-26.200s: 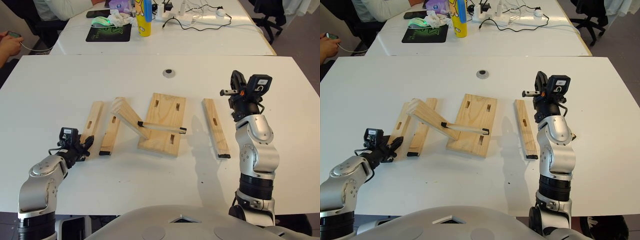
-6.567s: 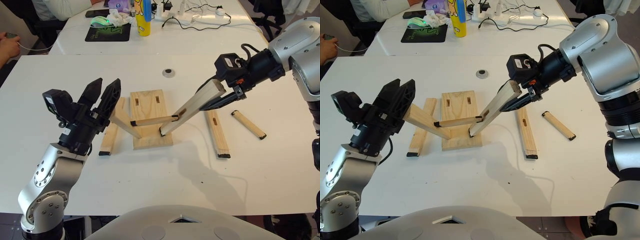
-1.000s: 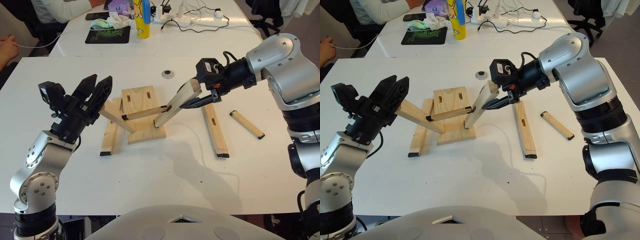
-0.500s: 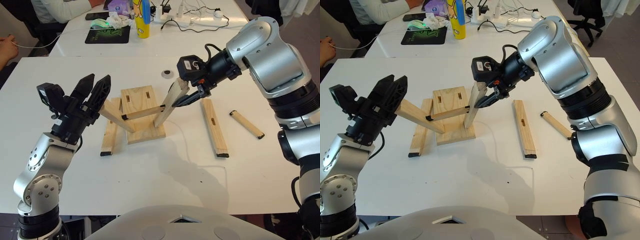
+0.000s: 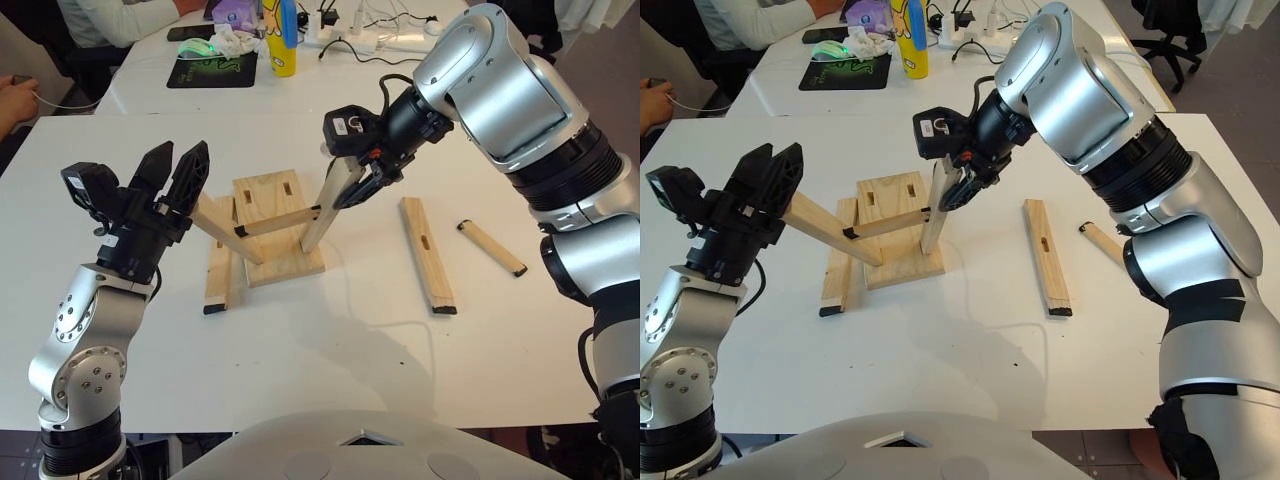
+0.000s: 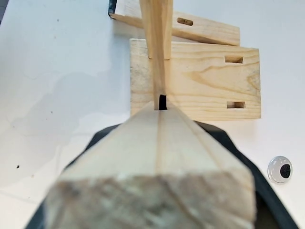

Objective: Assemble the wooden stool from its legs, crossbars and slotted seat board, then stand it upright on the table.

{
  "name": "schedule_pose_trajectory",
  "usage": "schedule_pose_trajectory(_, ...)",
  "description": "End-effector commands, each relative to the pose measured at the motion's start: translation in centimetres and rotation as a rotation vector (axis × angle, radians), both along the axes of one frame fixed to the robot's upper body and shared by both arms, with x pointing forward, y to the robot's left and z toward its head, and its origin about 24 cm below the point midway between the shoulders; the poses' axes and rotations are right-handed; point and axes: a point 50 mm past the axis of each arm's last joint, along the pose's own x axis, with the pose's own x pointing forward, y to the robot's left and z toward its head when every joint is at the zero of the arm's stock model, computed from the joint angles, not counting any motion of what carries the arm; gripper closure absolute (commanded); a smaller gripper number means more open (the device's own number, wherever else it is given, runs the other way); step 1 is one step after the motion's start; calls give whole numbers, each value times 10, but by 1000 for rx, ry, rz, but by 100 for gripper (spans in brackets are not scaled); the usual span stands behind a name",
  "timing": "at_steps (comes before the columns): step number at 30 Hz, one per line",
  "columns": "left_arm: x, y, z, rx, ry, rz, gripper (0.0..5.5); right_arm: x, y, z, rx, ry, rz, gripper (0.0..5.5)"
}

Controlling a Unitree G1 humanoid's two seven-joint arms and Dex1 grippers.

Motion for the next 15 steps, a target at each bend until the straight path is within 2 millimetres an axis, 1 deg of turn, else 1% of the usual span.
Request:
schedule_pose_trajectory(1, -1, -14, -25, 8, 141, -52, 232, -36, 21, -83, -108, 369, 184, 345)
schedule_pose_trajectory(5, -4, -16, -26, 3, 143, -44, 232, -45, 30, -95, -93, 418, 180, 345)
schedule_pose_trajectory(8, -5, -16, -27, 2, 145, -39, 232, -48, 42, -93, -32, 433, 162, 345)
schedule_pose_trajectory(10, -4, -16, -26, 3, 144, -45, 232, -46, 49, -89, 31, 433, 130, 345)
schedule_pose_trajectory(12, -2, -16, -25, 6, 141, -56, 232, -40, 53, -78, 110, 425, 84, 345)
schedule_pose_trajectory(15, -1, -15, -24, 11, 137, -64, 232, -29, 47, -67, 195, 399, 16, 345)
